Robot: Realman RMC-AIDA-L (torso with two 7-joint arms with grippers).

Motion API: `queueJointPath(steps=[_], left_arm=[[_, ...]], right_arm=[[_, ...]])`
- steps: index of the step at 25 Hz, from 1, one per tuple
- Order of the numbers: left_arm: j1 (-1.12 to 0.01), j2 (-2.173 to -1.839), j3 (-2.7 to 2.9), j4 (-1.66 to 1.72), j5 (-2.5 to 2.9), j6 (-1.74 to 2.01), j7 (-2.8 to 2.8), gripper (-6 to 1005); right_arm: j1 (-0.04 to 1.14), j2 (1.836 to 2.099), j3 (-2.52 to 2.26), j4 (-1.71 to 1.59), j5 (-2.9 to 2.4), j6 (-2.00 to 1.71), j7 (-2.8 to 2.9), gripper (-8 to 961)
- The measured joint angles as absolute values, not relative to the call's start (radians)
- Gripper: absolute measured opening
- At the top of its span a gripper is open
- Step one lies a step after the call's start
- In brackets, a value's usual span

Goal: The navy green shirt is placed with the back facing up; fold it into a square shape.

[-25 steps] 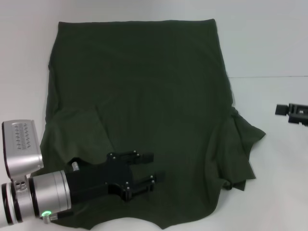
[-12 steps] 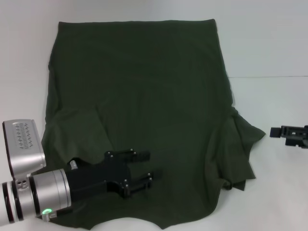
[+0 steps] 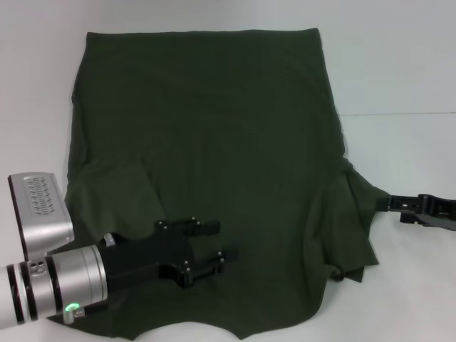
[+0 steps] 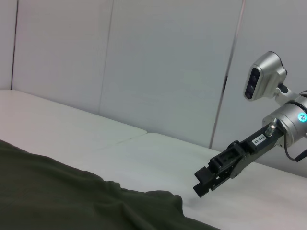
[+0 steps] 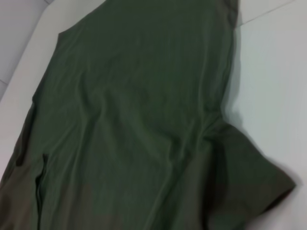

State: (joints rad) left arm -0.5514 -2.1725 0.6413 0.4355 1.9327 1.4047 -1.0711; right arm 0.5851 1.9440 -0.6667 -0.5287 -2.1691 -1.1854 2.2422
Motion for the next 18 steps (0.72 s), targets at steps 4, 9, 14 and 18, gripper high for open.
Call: queueJointPath(steps=[4, 9, 14, 18], left_arm=[[-0.554, -2.172, 0.641, 0.436, 1.933, 1.397, -1.072, 561], [-0.557, -2.172, 0.641, 0.436, 1.933, 1.391, -1.072, 561], [-0.557, -2.172, 0.641, 0.436, 1.933, 1.389, -1.073, 561], [-0.557, -2.171, 0.637, 0.436, 1.933, 1.385, -1.075, 560]], right_arm=[[0.608, 1.955, -0.679, -0.504, -2.169, -1.137, 2.242, 836], [0.628, 1.977, -0.683, -0.502, -2.169, -1.097, 2.235, 835], [0.642, 1.983, -0.684, -0.488, -2.169, -1.067, 2.23, 835], [0.644, 1.983, -0.684, -0.482, -2.169, -1.063, 2.229, 834]])
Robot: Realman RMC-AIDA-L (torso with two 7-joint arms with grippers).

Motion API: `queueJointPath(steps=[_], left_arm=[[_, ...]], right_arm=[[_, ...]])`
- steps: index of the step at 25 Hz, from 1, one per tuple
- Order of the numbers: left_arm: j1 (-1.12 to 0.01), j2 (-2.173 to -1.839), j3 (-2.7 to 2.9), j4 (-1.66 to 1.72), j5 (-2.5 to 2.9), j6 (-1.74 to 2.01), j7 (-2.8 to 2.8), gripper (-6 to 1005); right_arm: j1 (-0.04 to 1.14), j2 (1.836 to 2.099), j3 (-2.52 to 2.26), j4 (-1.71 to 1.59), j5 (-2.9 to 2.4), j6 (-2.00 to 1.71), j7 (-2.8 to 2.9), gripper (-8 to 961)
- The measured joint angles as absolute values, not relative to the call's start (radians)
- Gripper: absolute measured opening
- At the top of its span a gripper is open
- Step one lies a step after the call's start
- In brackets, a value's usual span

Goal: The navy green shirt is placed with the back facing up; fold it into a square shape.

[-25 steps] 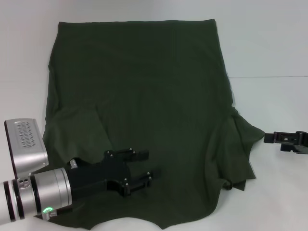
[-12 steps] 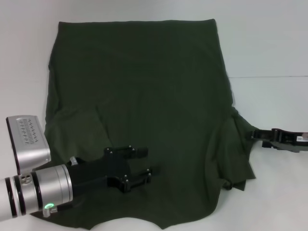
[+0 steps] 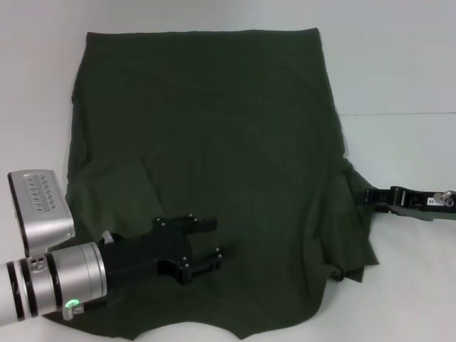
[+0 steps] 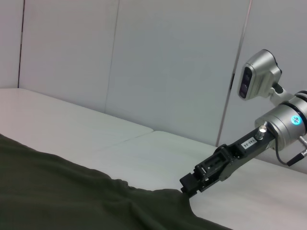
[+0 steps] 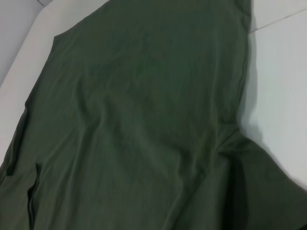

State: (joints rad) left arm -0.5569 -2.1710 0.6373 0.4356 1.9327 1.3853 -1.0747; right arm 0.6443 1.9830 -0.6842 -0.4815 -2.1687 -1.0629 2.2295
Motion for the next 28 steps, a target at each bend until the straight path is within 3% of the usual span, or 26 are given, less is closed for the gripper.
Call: queueJointPath(steps=[3, 5, 28], left_arm=[[-0.557, -2.171, 0.637, 0.436, 1.933, 1.379, -1.076, 560], [-0.557, -2.171, 0.637, 0.436, 1.933, 1.378, -1.076, 560], [-0.553, -2.171, 0.637, 0.436, 1.933, 1.376, -1.078, 560]], right_arm=[[0.644, 1.983, -0.684, -0.48, -2.169, -1.065, 2.229, 834], [0.644, 1.984, -0.684, -0.479, -2.169, -1.065, 2.229, 628], [0.637, 2.002, -0.684, -0.465, -2.167, -1.05, 2.229, 613]])
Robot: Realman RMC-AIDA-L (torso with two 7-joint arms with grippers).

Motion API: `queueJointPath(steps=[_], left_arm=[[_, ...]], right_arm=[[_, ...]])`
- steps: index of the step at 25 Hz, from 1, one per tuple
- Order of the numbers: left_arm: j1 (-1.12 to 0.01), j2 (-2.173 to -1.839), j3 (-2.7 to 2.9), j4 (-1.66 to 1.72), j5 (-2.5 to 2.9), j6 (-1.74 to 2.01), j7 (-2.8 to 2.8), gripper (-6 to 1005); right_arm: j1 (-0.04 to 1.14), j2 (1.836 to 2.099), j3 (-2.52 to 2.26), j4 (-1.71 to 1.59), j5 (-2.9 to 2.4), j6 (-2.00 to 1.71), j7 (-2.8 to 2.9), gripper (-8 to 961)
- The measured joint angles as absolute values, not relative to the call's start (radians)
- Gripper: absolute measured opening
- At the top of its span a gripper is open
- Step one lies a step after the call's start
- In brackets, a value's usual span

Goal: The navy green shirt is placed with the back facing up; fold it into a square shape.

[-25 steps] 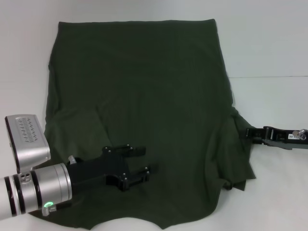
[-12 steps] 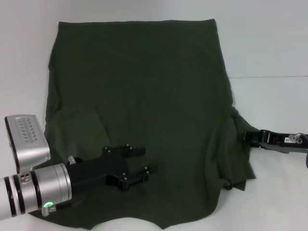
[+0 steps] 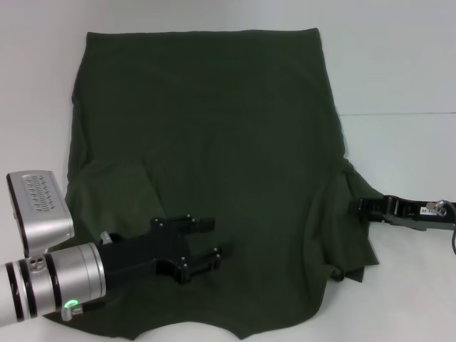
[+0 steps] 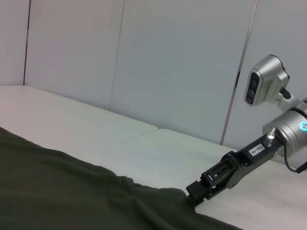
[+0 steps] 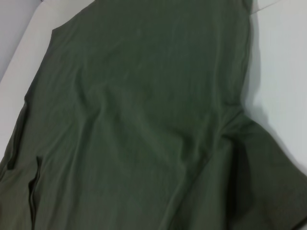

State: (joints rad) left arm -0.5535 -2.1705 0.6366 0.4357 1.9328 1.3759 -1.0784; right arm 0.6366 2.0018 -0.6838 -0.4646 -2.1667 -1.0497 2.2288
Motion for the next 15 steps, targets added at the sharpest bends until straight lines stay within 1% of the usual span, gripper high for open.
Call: queueJointPath(steps=[7, 13, 15], left_arm=[[-0.551, -2.171, 0.635, 0.436, 1.933, 1.376, -1.078, 561], [-0.551, -2.171, 0.635, 0.436, 1.933, 1.376, -1.081, 561], [-0.551, -2.171, 0.634, 0.436, 1.933, 1.376, -1.081, 561]], right_arm=[[0.635, 2.004, -0.683, -0.465, -2.166, -1.031, 2.225, 606], [0.64, 2.007, -0.68, -0.461, -2.165, -0.994, 2.209, 401], [0.644, 2.007, -0.682, -0.457, -2.167, -0.987, 2.208, 309]])
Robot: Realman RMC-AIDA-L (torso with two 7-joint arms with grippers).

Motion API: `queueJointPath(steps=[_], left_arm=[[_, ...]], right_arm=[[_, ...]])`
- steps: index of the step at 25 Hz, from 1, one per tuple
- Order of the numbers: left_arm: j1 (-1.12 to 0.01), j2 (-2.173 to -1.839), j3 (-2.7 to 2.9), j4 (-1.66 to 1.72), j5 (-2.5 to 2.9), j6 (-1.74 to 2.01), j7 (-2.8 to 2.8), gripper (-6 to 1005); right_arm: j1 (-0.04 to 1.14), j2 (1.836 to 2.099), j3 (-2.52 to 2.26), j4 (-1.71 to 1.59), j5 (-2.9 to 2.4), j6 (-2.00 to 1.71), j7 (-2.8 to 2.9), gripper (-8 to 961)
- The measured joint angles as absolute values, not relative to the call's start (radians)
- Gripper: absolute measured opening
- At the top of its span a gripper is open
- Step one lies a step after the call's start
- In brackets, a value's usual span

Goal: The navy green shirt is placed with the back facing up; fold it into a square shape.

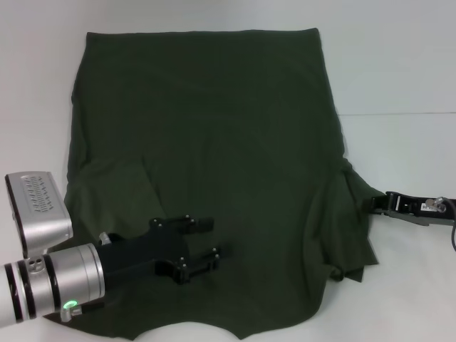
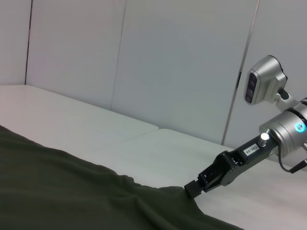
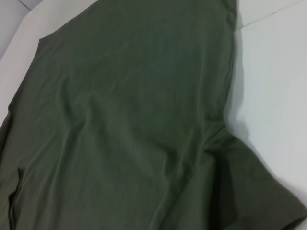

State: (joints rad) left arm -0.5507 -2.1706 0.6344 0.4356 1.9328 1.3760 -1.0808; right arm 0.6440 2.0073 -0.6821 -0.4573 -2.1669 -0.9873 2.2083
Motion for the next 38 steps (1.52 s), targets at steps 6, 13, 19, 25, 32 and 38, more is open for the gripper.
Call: queueJointPath(steps=[6, 13, 19, 25, 32, 38], left_arm=[[-0.551, -2.171, 0.634, 0.436, 1.933, 1.376, -1.081, 560], [-0.553, -2.17, 0.633, 0.436, 1.933, 1.376, -1.081, 560], [-0.552, -2.169, 0.633, 0.436, 1.933, 1.375, -1.082, 561], [-0.551, -2.17, 0.634, 0.436, 1.933, 1.374, -1.094, 561], [-0.551, -2.171, 0.634, 0.436, 1.933, 1.38, -1.097, 561], [-0.551, -2.171, 0.634, 0.436, 1.933, 1.385, -1.108, 560]], right_arm=[[0.649, 2.008, -0.684, -0.455, -2.168, -0.979, 2.204, 69], [0.647, 2.008, -0.679, -0.454, -2.162, -0.979, 2.192, -1], [0.63, 2.008, -0.673, -0.461, -2.135, -0.98, 2.179, -1], [0.609, 1.991, -0.654, -0.463, -2.105, -0.977, 2.152, 0], [0.605, 1.962, -0.617, -0.465, -2.105, -0.962, 2.138, -1], [0.605, 1.947, -0.619, -0.475, -2.108, -0.93, 2.138, -1]])
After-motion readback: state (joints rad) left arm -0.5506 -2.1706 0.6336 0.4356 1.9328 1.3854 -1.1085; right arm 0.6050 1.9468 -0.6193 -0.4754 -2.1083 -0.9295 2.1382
